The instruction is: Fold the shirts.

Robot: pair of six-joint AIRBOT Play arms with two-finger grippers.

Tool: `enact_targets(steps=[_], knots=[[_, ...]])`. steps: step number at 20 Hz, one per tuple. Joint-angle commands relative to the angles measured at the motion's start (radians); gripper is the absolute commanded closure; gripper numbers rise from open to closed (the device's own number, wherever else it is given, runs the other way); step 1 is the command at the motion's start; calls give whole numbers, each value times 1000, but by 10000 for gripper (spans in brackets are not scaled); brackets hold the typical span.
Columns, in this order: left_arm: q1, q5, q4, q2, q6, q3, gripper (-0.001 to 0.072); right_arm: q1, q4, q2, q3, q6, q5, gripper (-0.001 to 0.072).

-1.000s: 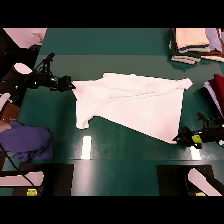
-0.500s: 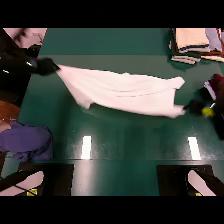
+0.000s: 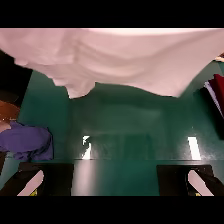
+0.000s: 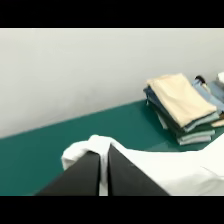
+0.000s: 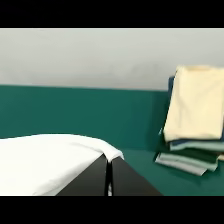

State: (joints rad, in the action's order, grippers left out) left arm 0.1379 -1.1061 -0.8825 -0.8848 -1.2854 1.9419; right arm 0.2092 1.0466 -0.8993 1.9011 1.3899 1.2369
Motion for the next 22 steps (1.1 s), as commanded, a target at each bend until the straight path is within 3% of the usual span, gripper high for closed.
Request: enact_targets(steps=[1, 6, 9, 12, 17, 22], knots=[[1, -3, 5, 32, -78, 207, 683, 93, 1, 1, 210, 2, 75, 695], [1, -21, 129, 36, -102, 296, 683, 192, 0, 51, 134, 8, 121, 696], [1, -22, 103, 24, -101, 143, 683, 177, -8, 22, 39, 8, 150, 697], [1, -64, 71, -20, -100, -126, 683, 63, 3, -116, 1, 8, 232, 697], [0, -178, 40, -285, -64, -401, 682, -85, 3, -442, -101, 11, 296, 696], [-1, -78, 87, -608, -14, -431, 682, -116, 2, -719, -144, 23, 198, 696]])
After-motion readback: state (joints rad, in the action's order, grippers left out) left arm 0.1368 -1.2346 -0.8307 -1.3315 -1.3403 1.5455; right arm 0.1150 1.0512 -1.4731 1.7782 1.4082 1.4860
